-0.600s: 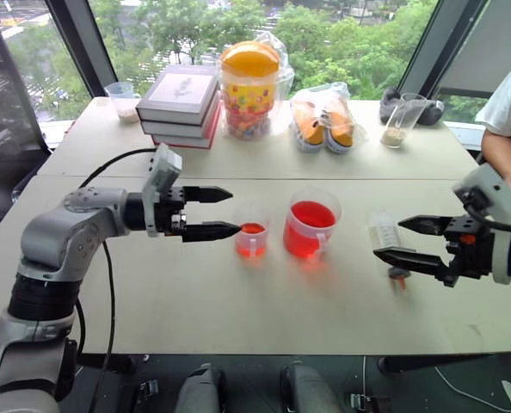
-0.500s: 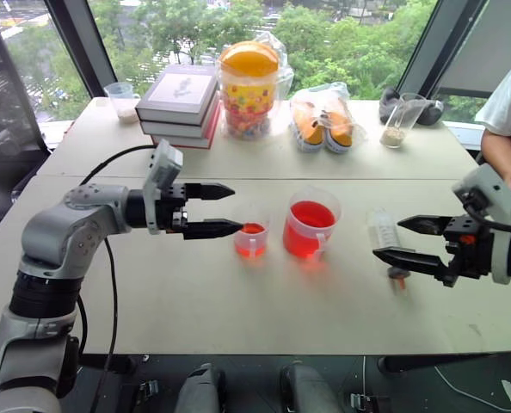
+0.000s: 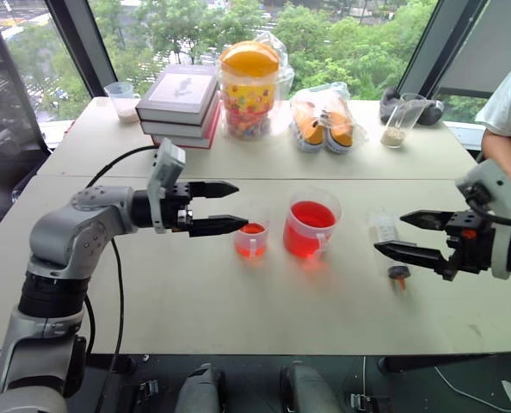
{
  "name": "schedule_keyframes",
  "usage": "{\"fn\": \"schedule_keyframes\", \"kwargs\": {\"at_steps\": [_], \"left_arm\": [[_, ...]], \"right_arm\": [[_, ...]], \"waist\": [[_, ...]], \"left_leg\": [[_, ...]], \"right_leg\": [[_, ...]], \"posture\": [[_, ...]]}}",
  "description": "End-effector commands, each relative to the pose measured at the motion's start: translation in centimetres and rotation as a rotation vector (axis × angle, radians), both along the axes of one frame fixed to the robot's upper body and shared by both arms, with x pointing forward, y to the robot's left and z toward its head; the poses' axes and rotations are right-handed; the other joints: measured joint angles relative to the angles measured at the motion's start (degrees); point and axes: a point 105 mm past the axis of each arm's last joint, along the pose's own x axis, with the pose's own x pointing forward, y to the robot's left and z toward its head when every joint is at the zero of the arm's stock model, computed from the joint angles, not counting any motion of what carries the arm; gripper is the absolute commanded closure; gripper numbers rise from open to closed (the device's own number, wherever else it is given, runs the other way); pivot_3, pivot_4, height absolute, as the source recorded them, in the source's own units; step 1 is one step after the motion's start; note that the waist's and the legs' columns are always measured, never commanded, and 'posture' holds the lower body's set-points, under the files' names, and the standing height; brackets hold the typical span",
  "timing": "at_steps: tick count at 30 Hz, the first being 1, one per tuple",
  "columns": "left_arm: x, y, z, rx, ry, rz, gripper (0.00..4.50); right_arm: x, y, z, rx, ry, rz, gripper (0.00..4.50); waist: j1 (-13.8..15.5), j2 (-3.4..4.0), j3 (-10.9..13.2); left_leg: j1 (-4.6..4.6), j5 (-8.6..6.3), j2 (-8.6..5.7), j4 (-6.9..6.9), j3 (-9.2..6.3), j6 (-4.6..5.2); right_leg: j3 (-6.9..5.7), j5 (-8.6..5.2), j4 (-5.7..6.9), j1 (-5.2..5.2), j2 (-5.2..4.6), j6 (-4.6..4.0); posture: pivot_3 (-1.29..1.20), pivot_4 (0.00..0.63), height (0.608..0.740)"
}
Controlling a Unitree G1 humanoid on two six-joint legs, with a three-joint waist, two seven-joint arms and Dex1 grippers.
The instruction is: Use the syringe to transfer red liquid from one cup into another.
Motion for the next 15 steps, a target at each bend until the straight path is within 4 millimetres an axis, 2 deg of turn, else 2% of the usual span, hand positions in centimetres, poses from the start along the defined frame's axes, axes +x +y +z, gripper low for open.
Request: {"fn": "schedule_keyframes", "kwargs": {"at_steps": [1, 4, 10, 15], "left_arm": [[-0.4, 0.0, 1.2, -0.024, -0.061, -0.01, 0.0], [-0.4, -0.1, 1.2, -0.028, -0.063, -0.011, 0.0], [-0.1, -0.7, 1.2, -0.04, -0.078, -0.022, 0.0], [0.2, -1.2, 1.0, -0.048, -0.085, -0.041, 0.0]], "right_arm": [[0.2, -0.5, 1.1, -0.024, -0.044, -0.02, 0.08], [0.4, -0.8, 1.2, -0.019, -0.036, -0.04, 0.08], [2.4, -3.0, 1.6, -0.019, 0.037, -0.182, 0.08], [5.4, -5.0, 1.0, 0.003, 0.132, -0.325, 0.08]], "waist": [[0.0, 0.0, 0.0], [0.0, 0.0, 0.0], [-0.1, 0.0, 0.0], [-0.3, 0.0, 0.0]], "left_leg": [[0.0, 0.0, 0.0, 0.0, 0.0, 0.0], [0.0, 0.0, 0.0, 0.0, 0.0, 0.0], [0.01, 0.0, 0.0, 0.03, 0.02, 0.0], [0.0, 0.0, 0.0, 0.02, 0.05, 0.0]], "right_leg": [[0.0, 0.0, 0.0, 0.0, 0.0, 0.0], [0.0, 0.0, 0.0, 0.0, 0.0, 0.0], [0.03, 0.0, 0.01, 0.0, 0.0, -0.01], [0.06, 0.0, 0.01, -0.05, -0.01, -0.02]], "posture": [[0.0, 0.15, 0.74], [0.0, 0.15, 0.74], [0.0, 0.15, 0.74], [0.0, 0.15, 0.74]]}}
